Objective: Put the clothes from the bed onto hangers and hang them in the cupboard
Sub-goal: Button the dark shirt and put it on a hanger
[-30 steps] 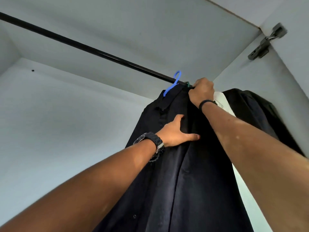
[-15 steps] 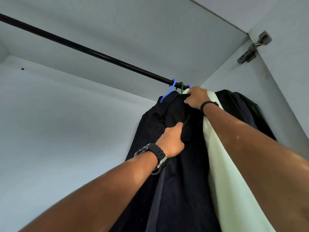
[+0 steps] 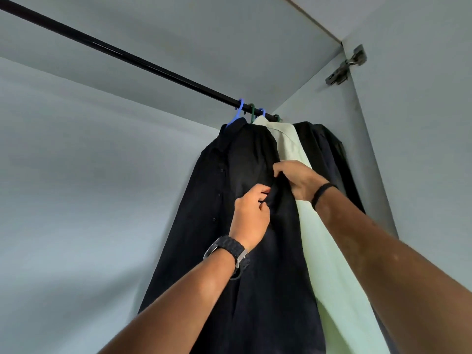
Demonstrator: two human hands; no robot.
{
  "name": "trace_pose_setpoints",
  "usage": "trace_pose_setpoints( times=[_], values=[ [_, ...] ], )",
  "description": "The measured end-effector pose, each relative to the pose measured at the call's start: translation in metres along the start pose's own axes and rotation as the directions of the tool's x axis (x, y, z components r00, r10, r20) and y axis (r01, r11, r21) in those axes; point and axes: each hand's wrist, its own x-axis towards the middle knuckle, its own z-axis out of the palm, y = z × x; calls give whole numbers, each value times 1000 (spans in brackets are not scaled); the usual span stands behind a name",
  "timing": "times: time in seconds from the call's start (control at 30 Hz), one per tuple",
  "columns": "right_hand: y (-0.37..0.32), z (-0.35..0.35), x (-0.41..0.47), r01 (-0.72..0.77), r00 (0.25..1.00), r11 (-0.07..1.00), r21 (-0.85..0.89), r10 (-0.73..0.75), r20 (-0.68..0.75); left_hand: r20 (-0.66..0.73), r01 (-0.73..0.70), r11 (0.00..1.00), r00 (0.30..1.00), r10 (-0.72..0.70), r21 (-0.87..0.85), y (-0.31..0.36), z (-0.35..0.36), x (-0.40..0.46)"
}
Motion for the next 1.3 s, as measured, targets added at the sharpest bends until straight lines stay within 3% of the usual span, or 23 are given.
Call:
trace_pose_setpoints(
  times=[0.2,0.37,0.6,0.73,0.9,0.97,1.13,1.3],
  values=[
    [29,-5,-54,-56,996,973,-223,69,55,150,143,988,977,-151,67,21,12,-44],
    [56,0,-125,63,984,907,-416,-126,-124,136,317,943,935,-328,98,47,14,-99],
    [96,-7,-265,130,972,966,-224,-169,-163,-12,461,887,887,-461,-30,120,7,-200],
    [93,-17,-349,75,997,996,-40,-76,-33,-92,503,863,862,-498,39,177,-5,-268],
    [83,-16,-457,19,957,999,-48,-4,291,-123,651,756,757,-642,59,245,-48,-378],
    [77,-10,-503,50,911,998,-49,-26,411,-138,705,706,708,-693,72,276,-71,-426],
    [48,17,-618,3,698,1000,-29,19,716,-329,822,565,552,-766,65,365,-126,-538],
    [0,48,-755,-87,361,996,23,10,932,-543,937,343,320,-776,62,479,-183,-643]
  ],
)
